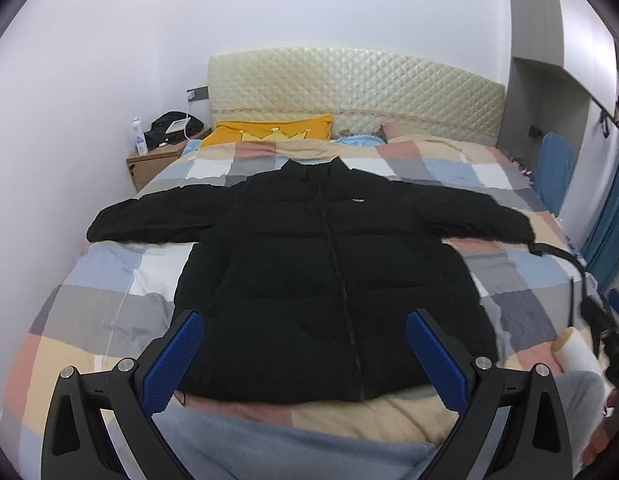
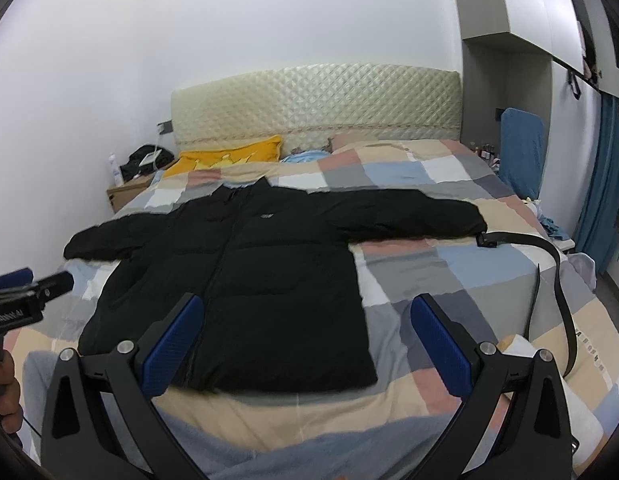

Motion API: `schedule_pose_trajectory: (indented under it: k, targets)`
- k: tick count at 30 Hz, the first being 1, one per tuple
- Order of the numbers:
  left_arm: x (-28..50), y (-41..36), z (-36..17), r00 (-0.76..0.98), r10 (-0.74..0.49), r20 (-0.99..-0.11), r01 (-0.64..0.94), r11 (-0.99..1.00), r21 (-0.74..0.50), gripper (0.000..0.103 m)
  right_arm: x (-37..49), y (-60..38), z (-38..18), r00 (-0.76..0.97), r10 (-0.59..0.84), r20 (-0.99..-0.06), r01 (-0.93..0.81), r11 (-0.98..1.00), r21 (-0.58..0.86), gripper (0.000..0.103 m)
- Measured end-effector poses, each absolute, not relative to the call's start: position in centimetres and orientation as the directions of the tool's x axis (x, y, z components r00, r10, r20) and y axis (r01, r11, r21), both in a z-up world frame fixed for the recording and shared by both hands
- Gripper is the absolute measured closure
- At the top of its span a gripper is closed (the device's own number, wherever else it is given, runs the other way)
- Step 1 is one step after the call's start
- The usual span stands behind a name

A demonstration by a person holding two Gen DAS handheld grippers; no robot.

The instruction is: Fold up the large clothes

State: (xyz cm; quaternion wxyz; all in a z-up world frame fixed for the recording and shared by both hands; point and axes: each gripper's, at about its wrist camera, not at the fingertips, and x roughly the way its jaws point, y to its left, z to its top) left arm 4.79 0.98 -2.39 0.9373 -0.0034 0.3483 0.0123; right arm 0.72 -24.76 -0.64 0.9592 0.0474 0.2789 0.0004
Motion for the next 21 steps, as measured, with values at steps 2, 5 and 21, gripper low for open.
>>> schedule_pose_trajectory:
  k: [2, 5, 21]
  targets:
    - [6.3, 1.3, -2.4, 0.760, 0.007, -0.650, -0.015, 1.000, -0.007, 0.000, 1.9, -25.3, -0.6, 0.848, 0.024, -0.530, 0.023, 0.996, 0.081, 0.000]
    - [8.6, 1.6, -1.7, 0.776, 0.009, -0.631, -0.017, 1.000, -0.008, 0.000, 3.9, -26.5, -0.3, 0.857, -0.008, -0.516, 0.043, 0.998, 0.055, 0.000]
    - [18.9, 1.7, -1.2, 0.855, -0.091, -0.510, 0.044, 0.994, -0.105, 0.000, 14.4, -31.9, 2.0, 0.914, -0.033, -0.404, 0.045, 0.999, 0.020, 0.000]
